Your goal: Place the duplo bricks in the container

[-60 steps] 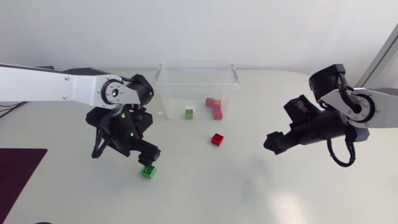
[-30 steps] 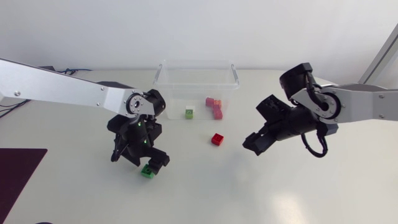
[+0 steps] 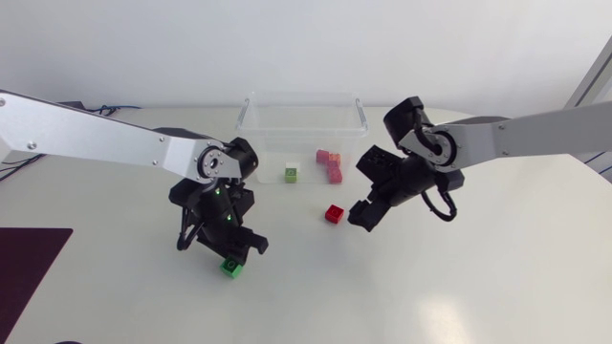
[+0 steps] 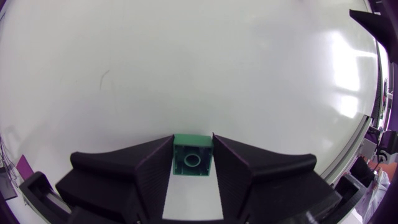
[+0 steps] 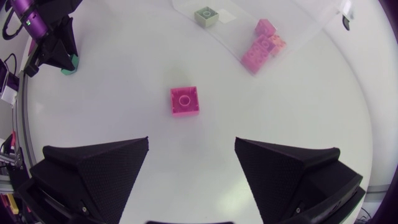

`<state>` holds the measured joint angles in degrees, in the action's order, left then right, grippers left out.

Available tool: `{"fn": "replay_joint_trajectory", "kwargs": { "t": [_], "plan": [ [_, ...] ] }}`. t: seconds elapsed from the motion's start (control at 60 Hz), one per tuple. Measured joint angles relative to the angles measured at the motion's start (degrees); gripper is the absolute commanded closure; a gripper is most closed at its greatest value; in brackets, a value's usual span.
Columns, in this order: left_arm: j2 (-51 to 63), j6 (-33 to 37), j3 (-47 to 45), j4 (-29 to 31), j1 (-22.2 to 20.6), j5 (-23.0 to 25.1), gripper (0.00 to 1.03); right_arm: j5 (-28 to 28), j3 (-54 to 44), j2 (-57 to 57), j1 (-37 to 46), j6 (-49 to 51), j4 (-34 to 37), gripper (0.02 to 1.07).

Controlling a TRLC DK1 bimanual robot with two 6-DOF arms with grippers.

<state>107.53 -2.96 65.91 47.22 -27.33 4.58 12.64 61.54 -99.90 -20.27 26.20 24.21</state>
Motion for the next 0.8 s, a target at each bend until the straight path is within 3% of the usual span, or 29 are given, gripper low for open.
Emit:
{"fn": "replay_joint_trajectory", "kwargs": {
  "t": [0.55, 0.717, 0.8],
  "plan": [
    [-12.17, 2.99, 2.64, 3.96, 4.87, 0.74, 0.83, -0.68, 6.29, -10.45, -3.52, 0.0, -1.92, 0.08],
    [-14.03, 3.21, 6.34, 3.91, 6.51, 1.66, 0.83, -2.03, 8.22, -12.9, -4.17, 0.0, -3.02, 0.19],
    [-14.53, 3.21, 7.78, 3.41, 7.43, 2.34, 0.83, -2.99, 8.55, -14.45, -4.46, 0.0, -3.65, 0.33]
  ]
}}
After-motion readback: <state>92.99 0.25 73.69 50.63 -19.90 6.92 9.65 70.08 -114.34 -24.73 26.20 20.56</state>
